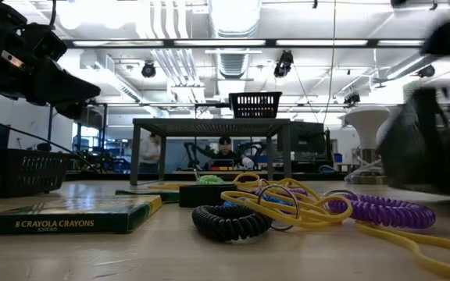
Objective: Pick & Place Office Desk Supplies
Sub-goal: Put the right black bin on the shelf, then put the black bin on the shelf
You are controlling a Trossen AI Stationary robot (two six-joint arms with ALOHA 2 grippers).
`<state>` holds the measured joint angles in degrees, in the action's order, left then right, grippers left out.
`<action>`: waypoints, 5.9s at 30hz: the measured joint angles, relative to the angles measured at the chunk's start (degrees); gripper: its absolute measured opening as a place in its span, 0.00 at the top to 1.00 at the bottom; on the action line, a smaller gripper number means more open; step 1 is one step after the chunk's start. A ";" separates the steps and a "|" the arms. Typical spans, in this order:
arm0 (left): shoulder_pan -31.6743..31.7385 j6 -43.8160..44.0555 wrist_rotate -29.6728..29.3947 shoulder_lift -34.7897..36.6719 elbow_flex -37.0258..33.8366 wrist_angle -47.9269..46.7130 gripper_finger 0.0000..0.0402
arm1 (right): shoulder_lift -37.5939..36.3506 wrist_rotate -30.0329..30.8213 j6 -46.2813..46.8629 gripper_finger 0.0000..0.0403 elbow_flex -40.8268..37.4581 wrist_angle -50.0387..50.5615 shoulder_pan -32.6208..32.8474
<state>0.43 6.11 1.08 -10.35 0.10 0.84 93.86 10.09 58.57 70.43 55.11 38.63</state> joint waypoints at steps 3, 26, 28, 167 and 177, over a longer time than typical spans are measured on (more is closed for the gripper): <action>0.00 0.15 0.00 0.00 0.00 0.00 0.96 | 0.00 6.22 -4.90 0.97 7.77 -0.75 -0.02; 0.02 0.33 -0.02 0.00 0.00 0.28 0.96 | 19.87 -2.92 -70.63 0.97 46.60 -9.31 -43.70; 0.02 0.31 -0.01 0.00 -0.01 0.28 0.96 | 22.94 -3.07 -71.05 0.97 50.86 -5.21 -46.60; 0.02 1.88 -0.22 -0.37 0.00 0.26 0.96 | -4.42 16.91 -30.21 0.92 9.91 -2.21 -55.42; -1.99 -2.82 4.25 -0.42 -0.02 2.46 0.96 | -6.06 36.13 -16.59 0.92 6.62 10.28 -37.45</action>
<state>-1.56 3.29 5.34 -10.76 0.08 3.30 87.81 46.22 41.98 77.05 65.38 1.18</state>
